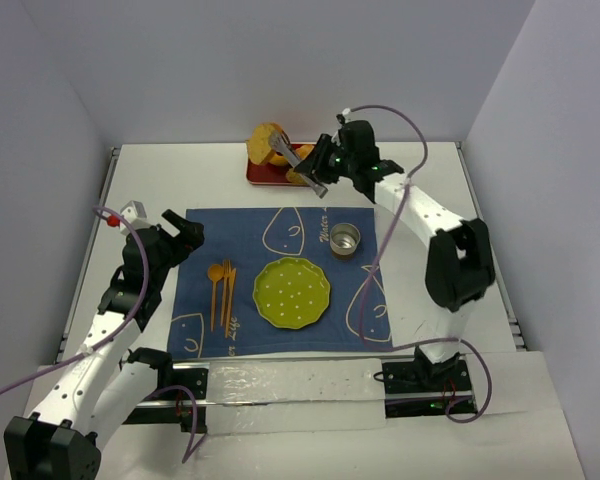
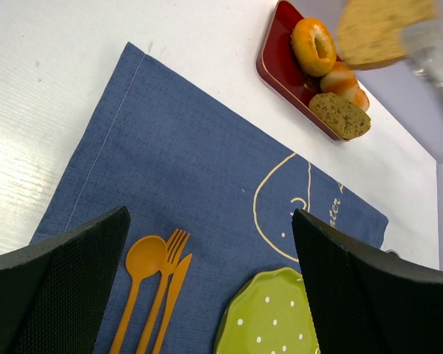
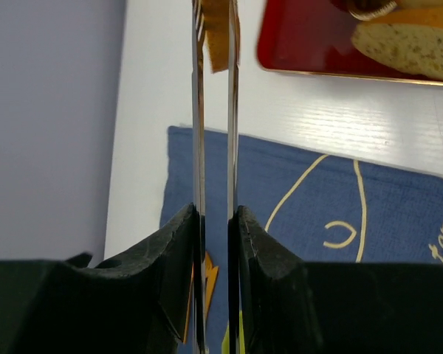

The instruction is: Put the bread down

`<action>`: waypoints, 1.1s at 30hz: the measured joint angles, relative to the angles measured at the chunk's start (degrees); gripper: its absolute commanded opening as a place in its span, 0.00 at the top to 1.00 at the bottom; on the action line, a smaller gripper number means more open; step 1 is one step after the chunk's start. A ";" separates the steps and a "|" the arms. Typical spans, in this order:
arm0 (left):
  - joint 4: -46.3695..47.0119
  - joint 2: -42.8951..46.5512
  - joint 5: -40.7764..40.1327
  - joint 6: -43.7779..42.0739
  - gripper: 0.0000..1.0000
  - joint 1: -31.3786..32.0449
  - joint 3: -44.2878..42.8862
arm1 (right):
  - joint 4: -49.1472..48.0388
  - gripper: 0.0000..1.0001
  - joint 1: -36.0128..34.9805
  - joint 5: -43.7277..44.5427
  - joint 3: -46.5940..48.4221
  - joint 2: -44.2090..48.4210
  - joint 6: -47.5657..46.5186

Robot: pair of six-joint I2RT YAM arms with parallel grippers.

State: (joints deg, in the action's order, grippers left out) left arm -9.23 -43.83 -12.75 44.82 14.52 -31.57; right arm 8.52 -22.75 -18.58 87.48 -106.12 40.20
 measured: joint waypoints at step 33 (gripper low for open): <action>0.00 0.52 1.25 0.09 0.01 0.00 0.00 | 29.83 0.73 -7.27 -16.66 -54.66 70.33 -0.59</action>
State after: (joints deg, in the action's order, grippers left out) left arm -9.23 -43.32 -11.51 44.91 14.52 -31.57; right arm 38.35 -30.02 -35.24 32.81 -35.79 39.61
